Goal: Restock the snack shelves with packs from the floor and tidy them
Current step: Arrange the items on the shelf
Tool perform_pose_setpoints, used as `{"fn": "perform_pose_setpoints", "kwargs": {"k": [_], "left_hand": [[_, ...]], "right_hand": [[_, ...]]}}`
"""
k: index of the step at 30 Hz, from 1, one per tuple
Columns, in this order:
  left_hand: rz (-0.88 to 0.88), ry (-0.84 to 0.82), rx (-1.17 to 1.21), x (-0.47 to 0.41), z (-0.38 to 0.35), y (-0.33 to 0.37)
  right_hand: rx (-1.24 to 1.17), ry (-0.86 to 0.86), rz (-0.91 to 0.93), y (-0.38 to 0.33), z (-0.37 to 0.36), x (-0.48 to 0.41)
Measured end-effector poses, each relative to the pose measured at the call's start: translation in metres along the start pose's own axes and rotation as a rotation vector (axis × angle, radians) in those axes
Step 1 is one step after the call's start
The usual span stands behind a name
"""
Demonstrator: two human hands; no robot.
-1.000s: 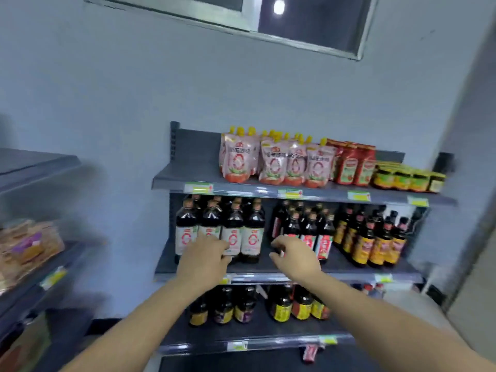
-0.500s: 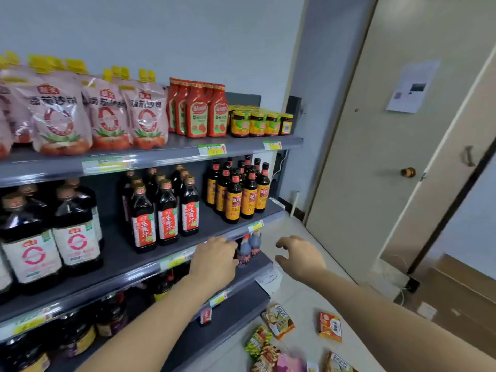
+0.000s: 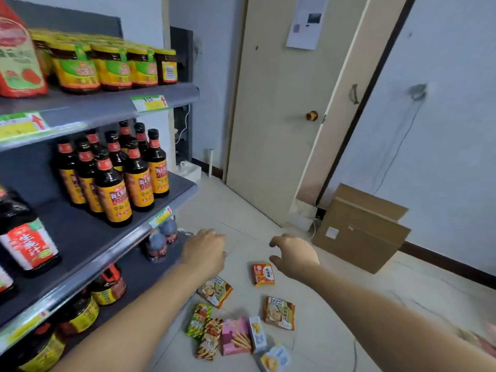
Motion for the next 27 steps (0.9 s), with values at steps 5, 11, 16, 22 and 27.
{"fn": "perform_pose_setpoints", "kwargs": {"k": [5, 11, 16, 22, 27], "left_hand": [[-0.073, -0.052, 0.024, -0.076, -0.04, 0.04], [-0.085, -0.145, 0.102, -0.163, -0.106, 0.078], [-0.084, -0.238, 0.14, -0.223, -0.171, 0.09], [-0.087, -0.37, 0.101, -0.301, -0.265, 0.09], [-0.094, -0.418, 0.081, -0.359, -0.352, 0.093]], "right_hand": [[-0.006, -0.056, -0.081, 0.067, -0.023, -0.041], [-0.035, -0.134, -0.16, 0.138, -0.061, -0.105], [-0.068, -0.249, -0.217, 0.178, -0.115, -0.153], [-0.105, -0.337, -0.296, 0.221, -0.184, -0.219], [-0.161, -0.387, -0.382, 0.259, -0.264, -0.268]]}}
Point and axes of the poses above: each hand's wrist, its own x-axis away from the middle knuckle, its own z-axis out of the back of the hand, y = z × x, the point moved 5 cm from there along -x, towards the middle knuckle, and after that the axes turned 3 degrees about z, right-handed, at the moved point
